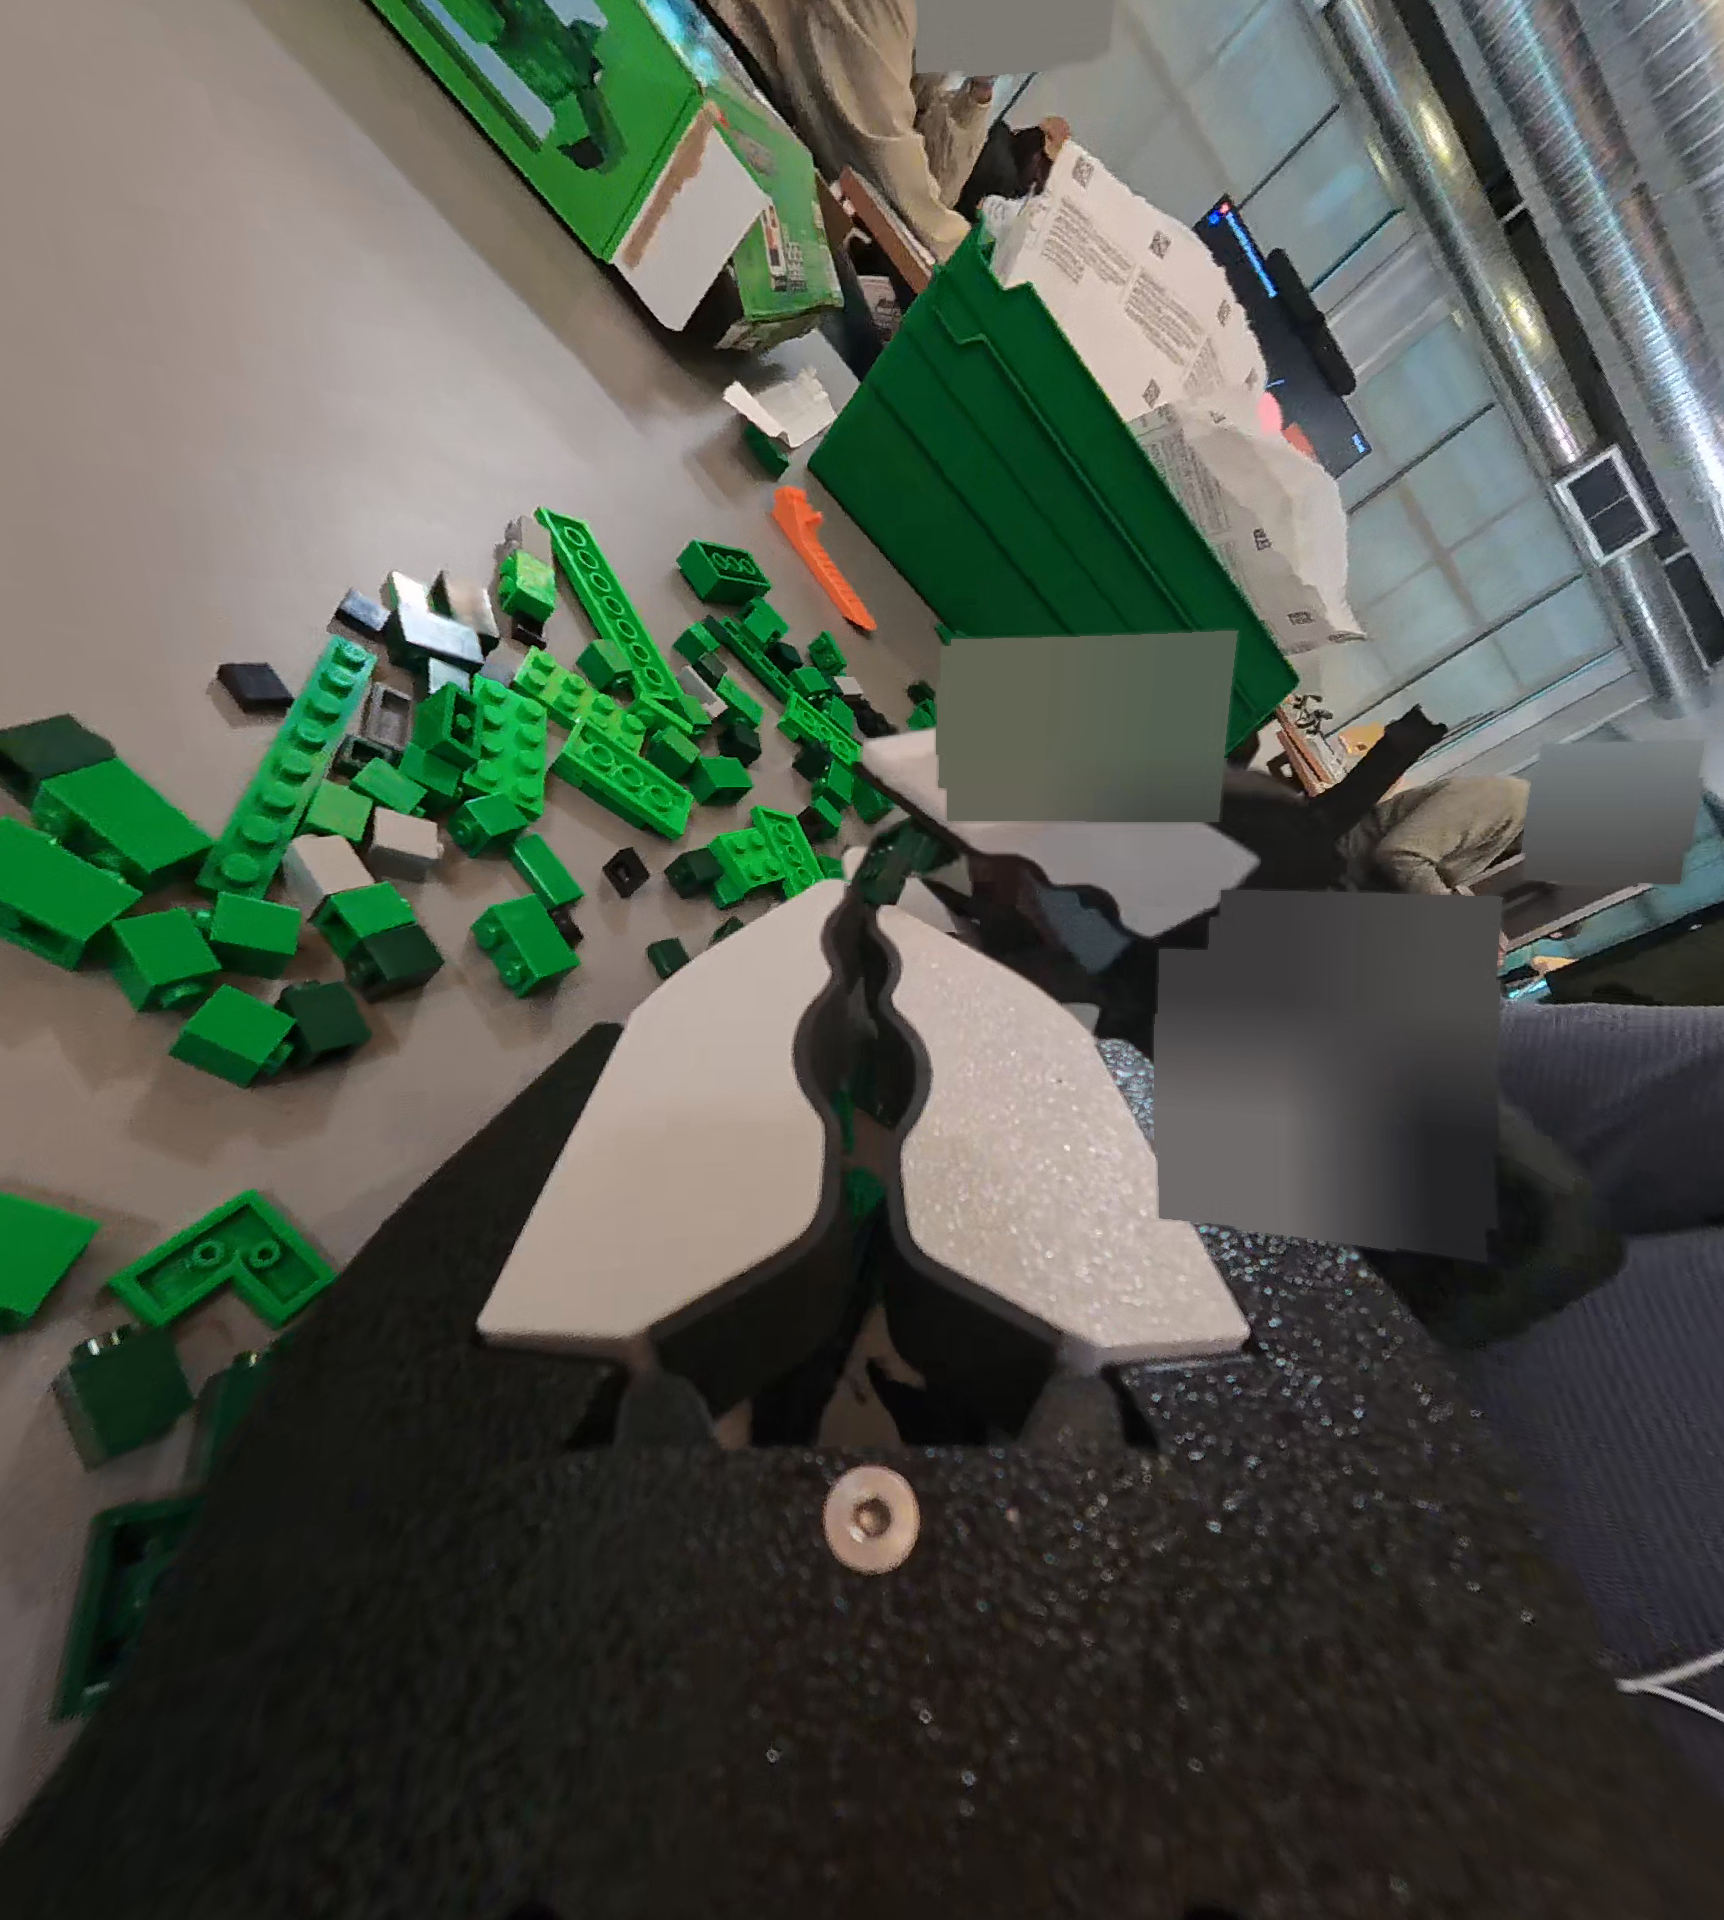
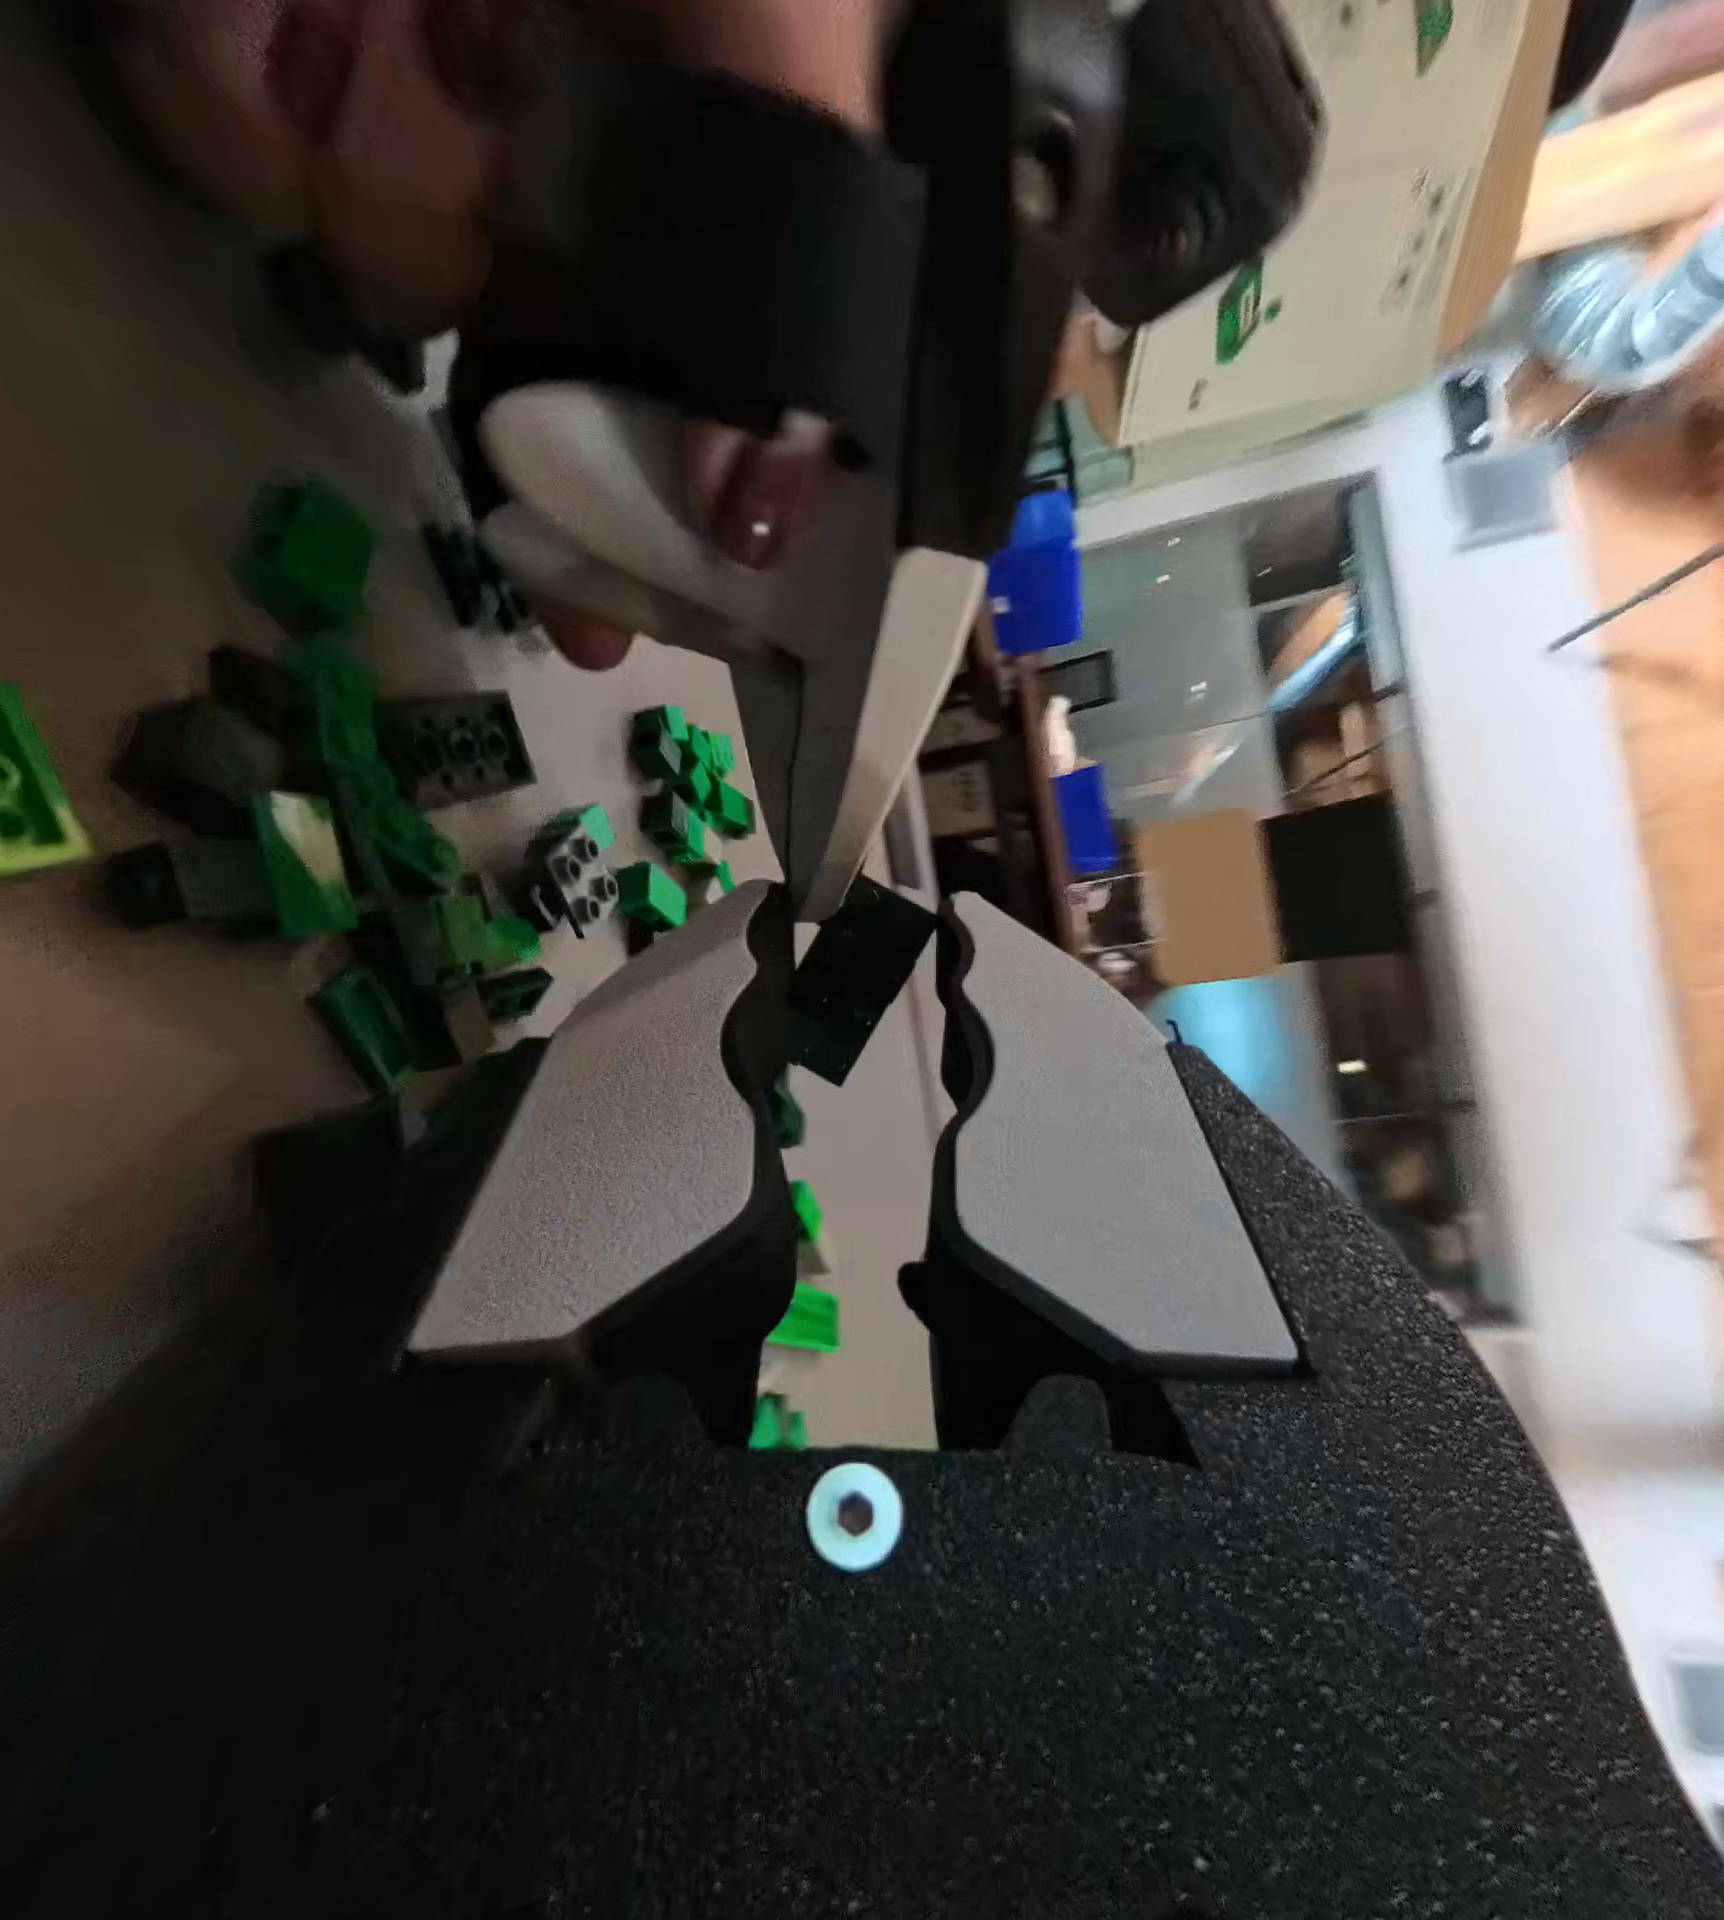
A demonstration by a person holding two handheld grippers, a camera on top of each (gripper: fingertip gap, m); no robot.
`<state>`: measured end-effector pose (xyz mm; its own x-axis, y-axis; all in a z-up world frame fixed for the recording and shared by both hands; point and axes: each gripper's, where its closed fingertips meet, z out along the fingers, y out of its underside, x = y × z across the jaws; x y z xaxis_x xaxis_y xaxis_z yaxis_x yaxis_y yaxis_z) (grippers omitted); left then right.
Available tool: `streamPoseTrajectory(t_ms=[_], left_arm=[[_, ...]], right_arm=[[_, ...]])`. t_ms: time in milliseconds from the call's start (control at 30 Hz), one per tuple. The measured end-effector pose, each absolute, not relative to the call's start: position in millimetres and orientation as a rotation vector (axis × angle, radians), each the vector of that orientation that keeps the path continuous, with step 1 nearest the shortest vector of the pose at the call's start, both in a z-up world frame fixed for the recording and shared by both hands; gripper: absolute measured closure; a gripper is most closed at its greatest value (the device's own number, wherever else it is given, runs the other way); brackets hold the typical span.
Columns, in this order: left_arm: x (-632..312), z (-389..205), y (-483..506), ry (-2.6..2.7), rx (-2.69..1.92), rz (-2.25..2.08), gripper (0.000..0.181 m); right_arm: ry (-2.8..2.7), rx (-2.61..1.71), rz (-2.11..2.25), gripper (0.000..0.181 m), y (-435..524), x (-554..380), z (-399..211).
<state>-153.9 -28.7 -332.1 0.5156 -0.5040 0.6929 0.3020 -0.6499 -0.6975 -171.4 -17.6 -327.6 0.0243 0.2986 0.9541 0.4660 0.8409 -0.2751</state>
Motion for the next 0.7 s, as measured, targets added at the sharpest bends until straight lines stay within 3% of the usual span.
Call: streamPoseTrajectory(t_ms=[300, 467, 700], left_arm=[[-147.0, -328.6, -32.0, 0.297, -1.898, -1.146, 0.178], [-143.7, -329.5, -32.7, 0.332, -1.905, -1.132, 0.162], [-144.7, -342.1, -35.1, 0.407, -2.0, -1.002, 0.178]], right_arm=[[-1.594, -0.777, 0.16, 0.157, -18.9, -166.7, -330.7], [-1.621, -0.773, 0.152, 0.159, -20.8, -167.7, -335.3], [-1.668, -0.763, 0.174, 0.161, -29.5, -169.4, -341.3]])
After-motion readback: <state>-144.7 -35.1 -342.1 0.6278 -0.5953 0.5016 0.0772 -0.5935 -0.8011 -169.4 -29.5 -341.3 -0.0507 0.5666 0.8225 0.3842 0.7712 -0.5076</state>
